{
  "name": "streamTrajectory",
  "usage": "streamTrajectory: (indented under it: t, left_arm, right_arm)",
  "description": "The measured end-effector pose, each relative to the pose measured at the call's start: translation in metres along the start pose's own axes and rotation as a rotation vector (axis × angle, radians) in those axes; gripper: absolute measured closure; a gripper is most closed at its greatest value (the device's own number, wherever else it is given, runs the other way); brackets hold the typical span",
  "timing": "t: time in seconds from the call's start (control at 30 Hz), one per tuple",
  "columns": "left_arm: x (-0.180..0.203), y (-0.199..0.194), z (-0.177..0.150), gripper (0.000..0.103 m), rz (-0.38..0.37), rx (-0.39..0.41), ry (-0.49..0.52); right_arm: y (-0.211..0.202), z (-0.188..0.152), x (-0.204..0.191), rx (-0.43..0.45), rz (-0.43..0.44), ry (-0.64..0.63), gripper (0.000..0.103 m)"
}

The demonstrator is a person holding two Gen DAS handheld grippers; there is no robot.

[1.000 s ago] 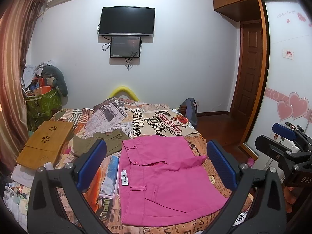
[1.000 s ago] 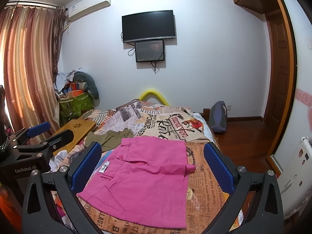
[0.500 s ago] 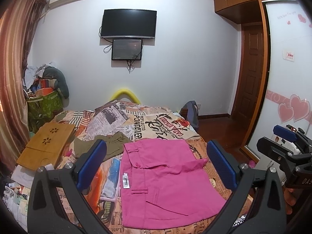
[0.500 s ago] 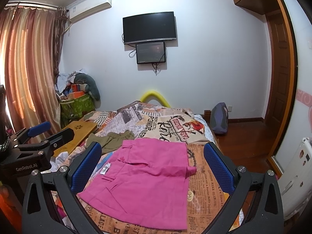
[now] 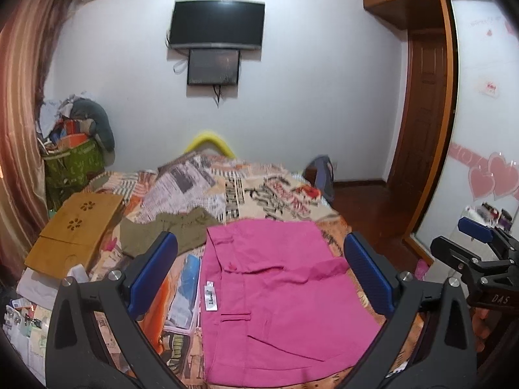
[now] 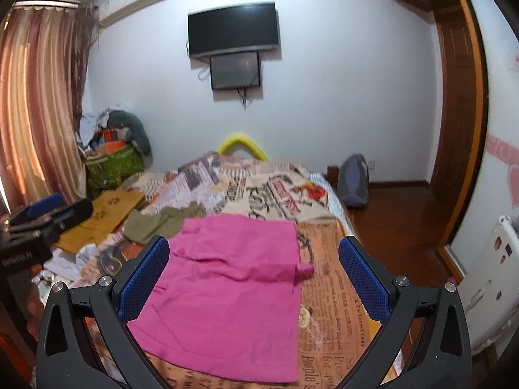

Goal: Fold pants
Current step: 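Lower both grippers onto the pink pants' waistband and leg edge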

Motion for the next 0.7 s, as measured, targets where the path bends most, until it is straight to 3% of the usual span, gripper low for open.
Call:
streamTrajectory:
  t: [0.2,0.33,0.5,0.63,0.7]
  left_arm:
    - [-0.019,0.055,-0.015,0.000,0.045,-0.097,-0.013]
    - [-0.031,0.091,-0.030,0.000,0.064,-0.162,-0.018]
    - [-0.033,0.136,-0.050,0.000,0.114,-0.254,0.054]
    - [-0.029,0.163,-0.066,0.000,0.074,-0.328,0.104]
    - [-0.026,0.175,-0.075,0.001,0.059,-0.364,0.126]
  right_arm:
    - [0.041,-0.025,0.022,-0.102,-0.072,-0.034,0.000]
    - [0.067,-0.039,0.032,-0.175,-0.063,-0.037,0.000]
    - [0.095,-0.053,0.041,-0.253,-0.052,-0.027,0.000]
    - [0.117,-0.061,0.046,-0.309,-0.021,-0.015,0.003]
    - [0.125,-0.064,0.047,-0.331,-0.009,-0.016,0.011]
Point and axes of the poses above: each gripper's, at about its wrist camera, not at the fingertips, and y roughly the way its jaws point, x to its right, z to its top, the point moved 2 cm from there along y, roughly the way its jaws point, and after that the axes turned 1 degree about -z, right-handed, at the moved point
